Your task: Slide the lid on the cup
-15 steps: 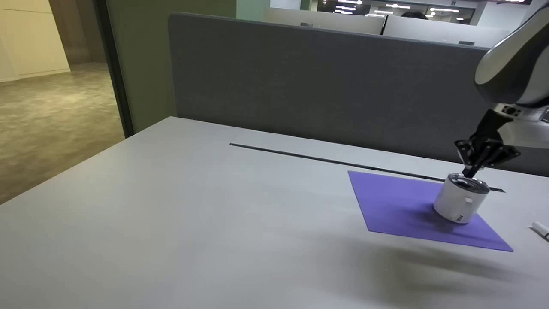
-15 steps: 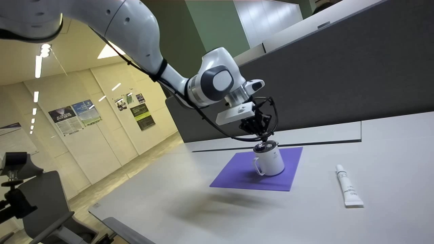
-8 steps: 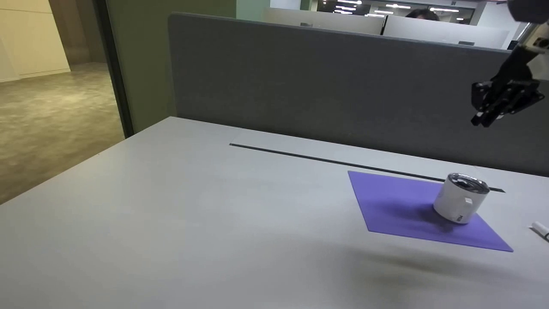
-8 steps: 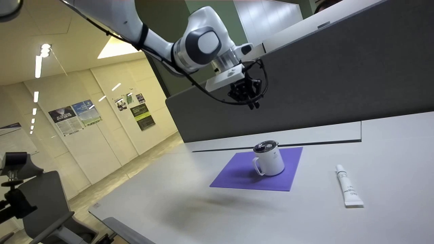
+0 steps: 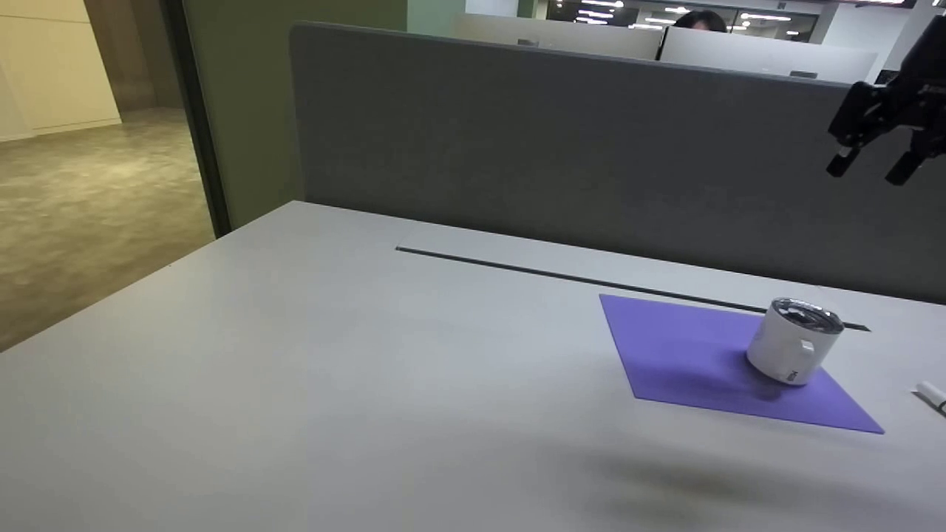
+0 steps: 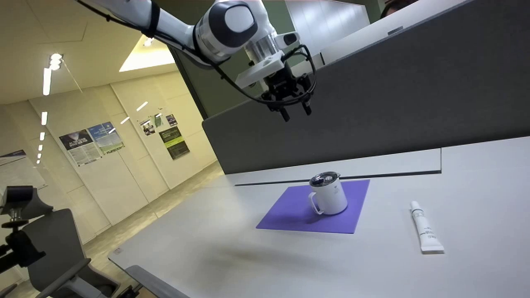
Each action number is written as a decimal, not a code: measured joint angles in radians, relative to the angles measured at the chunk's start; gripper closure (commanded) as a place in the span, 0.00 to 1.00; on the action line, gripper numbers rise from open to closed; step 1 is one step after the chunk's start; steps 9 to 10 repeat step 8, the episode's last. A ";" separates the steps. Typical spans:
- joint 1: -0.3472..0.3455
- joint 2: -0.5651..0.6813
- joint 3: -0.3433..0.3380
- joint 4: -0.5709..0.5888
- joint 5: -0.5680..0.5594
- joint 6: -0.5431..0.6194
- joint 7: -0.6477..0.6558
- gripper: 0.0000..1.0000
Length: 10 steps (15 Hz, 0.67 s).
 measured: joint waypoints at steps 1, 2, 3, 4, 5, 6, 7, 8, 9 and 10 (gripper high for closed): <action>0.002 -0.005 -0.004 0.001 0.000 -0.019 -0.001 0.00; 0.004 -0.010 -0.007 0.001 0.000 -0.035 -0.002 0.00; 0.005 -0.013 -0.011 0.002 -0.001 -0.050 -0.002 0.00; 0.007 -0.015 -0.014 0.004 -0.001 -0.062 -0.003 0.00; 0.009 -0.016 -0.018 0.006 -0.002 -0.075 -0.003 0.00; 0.011 -0.016 -0.021 0.009 -0.006 -0.094 -0.006 0.00; 0.012 -0.016 -0.023 0.011 -0.008 -0.108 -0.010 0.00; 0.013 -0.016 -0.024 0.013 -0.010 -0.116 -0.012 0.00; 0.013 -0.016 -0.024 0.013 -0.010 -0.116 -0.012 0.00; 0.013 -0.016 -0.024 0.013 -0.010 -0.116 -0.012 0.00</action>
